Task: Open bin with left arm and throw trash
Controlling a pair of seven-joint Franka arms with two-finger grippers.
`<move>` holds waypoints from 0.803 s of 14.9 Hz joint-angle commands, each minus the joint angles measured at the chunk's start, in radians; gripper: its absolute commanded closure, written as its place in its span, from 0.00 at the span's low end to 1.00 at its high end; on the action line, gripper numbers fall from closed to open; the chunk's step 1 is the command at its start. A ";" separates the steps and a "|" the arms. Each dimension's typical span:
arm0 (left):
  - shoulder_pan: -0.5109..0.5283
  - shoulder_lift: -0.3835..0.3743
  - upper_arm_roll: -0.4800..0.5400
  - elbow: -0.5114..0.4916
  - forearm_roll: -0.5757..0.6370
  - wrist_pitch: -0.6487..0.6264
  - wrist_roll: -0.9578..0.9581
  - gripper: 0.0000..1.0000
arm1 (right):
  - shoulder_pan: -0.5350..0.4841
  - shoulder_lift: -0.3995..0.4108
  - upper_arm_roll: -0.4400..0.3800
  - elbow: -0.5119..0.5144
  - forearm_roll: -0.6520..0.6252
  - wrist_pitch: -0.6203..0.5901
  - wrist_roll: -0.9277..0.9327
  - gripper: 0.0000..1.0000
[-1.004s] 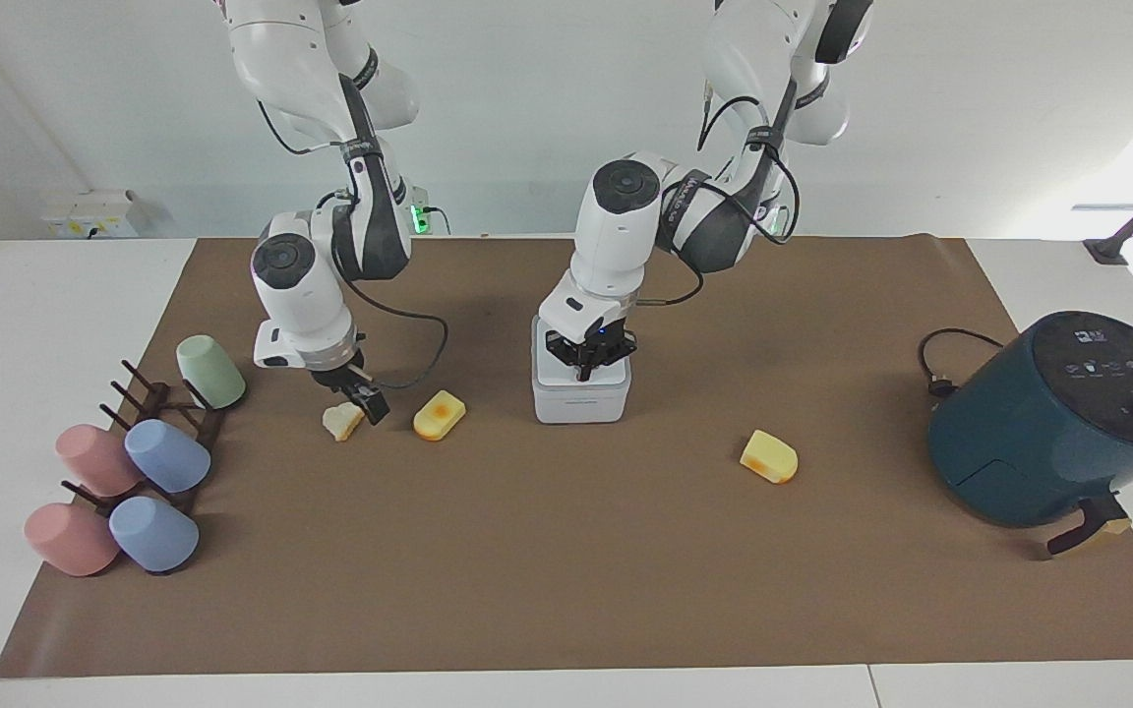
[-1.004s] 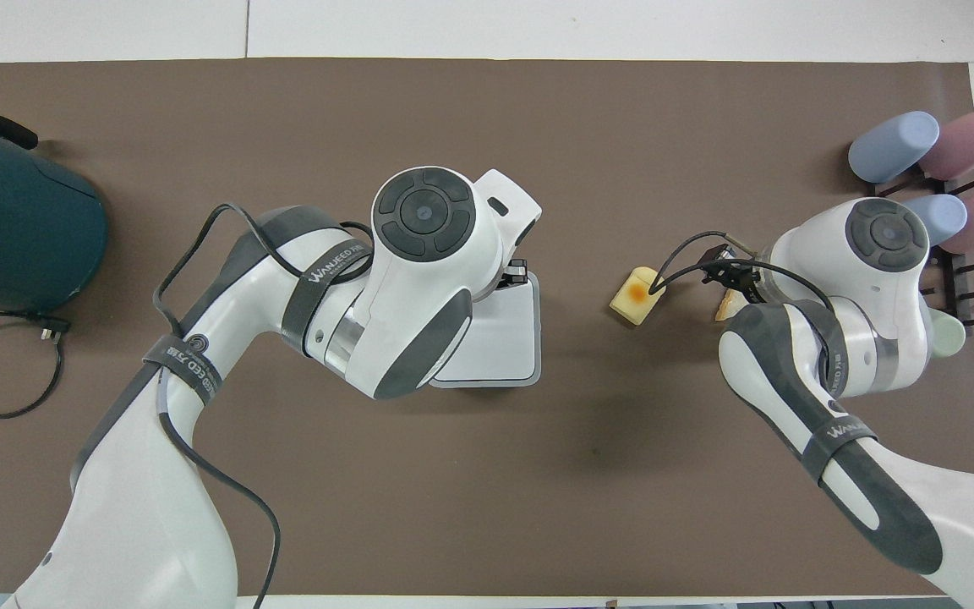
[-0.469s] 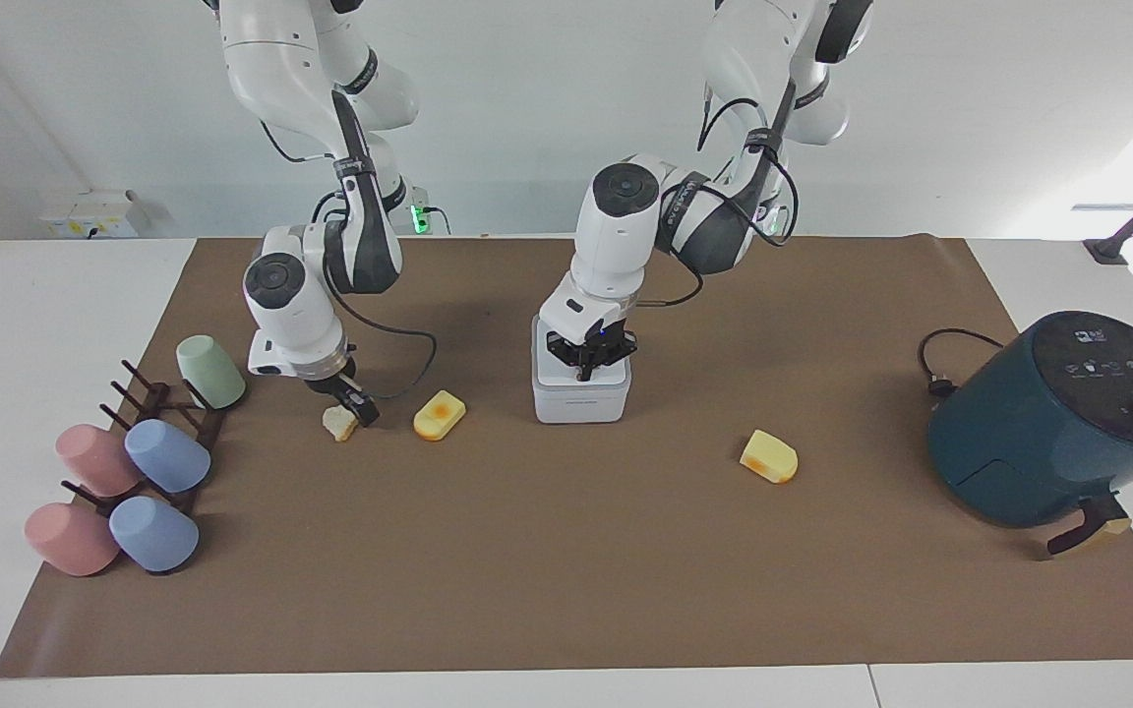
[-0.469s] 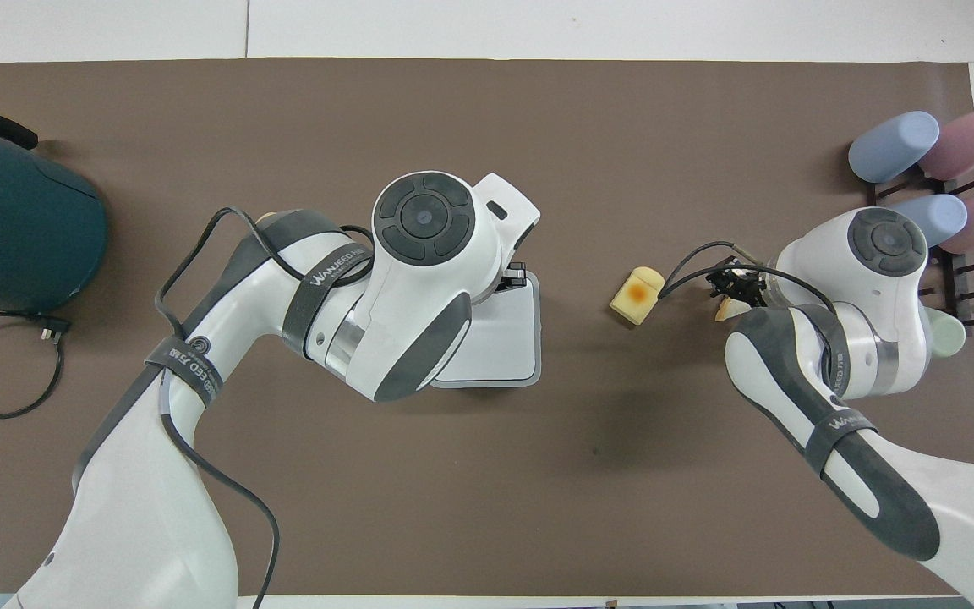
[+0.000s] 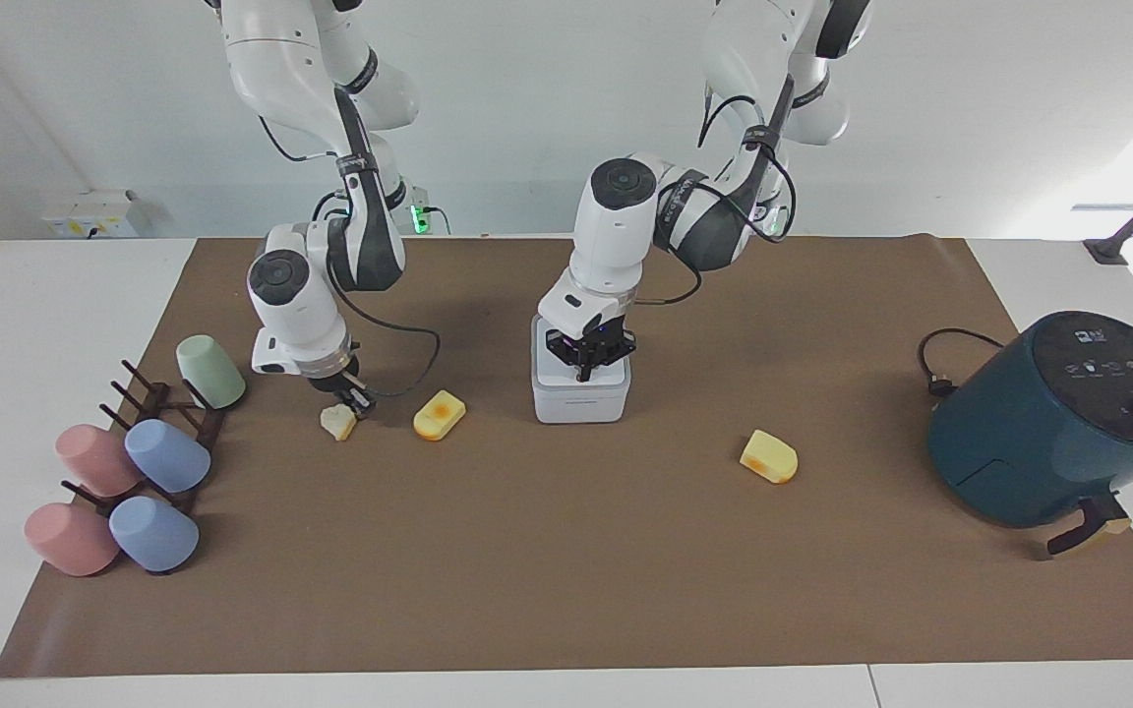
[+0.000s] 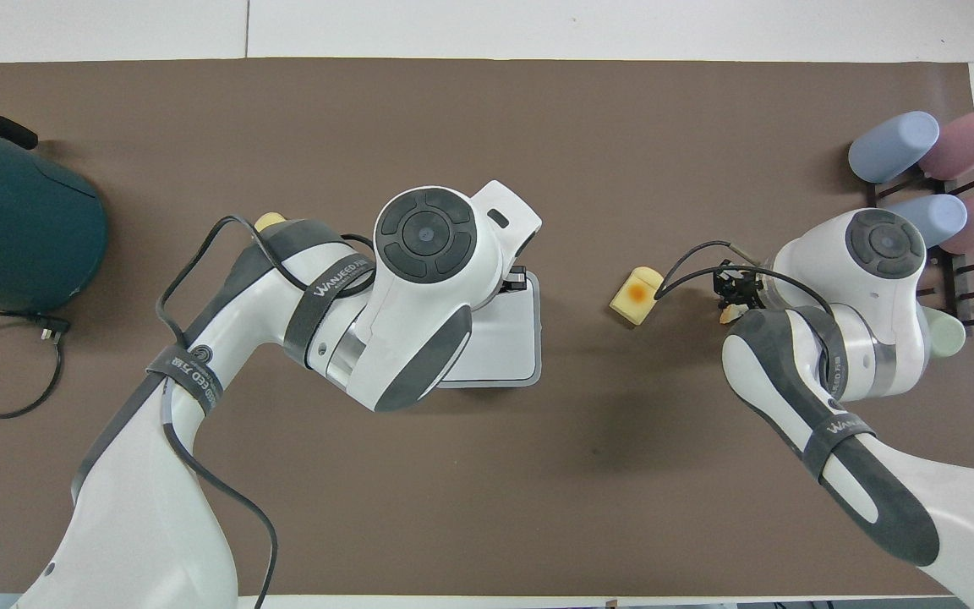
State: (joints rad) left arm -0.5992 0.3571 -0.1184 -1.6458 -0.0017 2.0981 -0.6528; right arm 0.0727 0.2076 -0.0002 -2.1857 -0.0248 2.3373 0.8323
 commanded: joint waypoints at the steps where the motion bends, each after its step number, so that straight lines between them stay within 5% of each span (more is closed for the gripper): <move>1: -0.013 -0.049 0.020 -0.055 0.012 -0.013 -0.004 1.00 | -0.005 -0.025 0.003 -0.019 0.008 0.005 0.002 1.00; 9: 0.252 -0.214 0.019 -0.014 -0.066 -0.266 0.296 1.00 | 0.034 -0.198 0.006 -0.014 0.011 -0.119 -0.015 1.00; 10: 0.290 -0.216 0.020 -0.020 -0.076 -0.263 0.329 0.89 | 0.071 -0.214 0.006 -0.009 0.011 -0.143 -0.010 1.00; 12: 0.367 -0.219 0.022 -0.051 -0.084 -0.241 0.334 0.15 | 0.158 -0.220 0.006 0.009 0.011 -0.154 -0.001 1.00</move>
State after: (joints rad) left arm -0.2939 0.1478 -0.0903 -1.6512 -0.0567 1.8411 -0.3486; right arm 0.1587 0.0050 0.0042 -2.1809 -0.0248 2.1968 0.8299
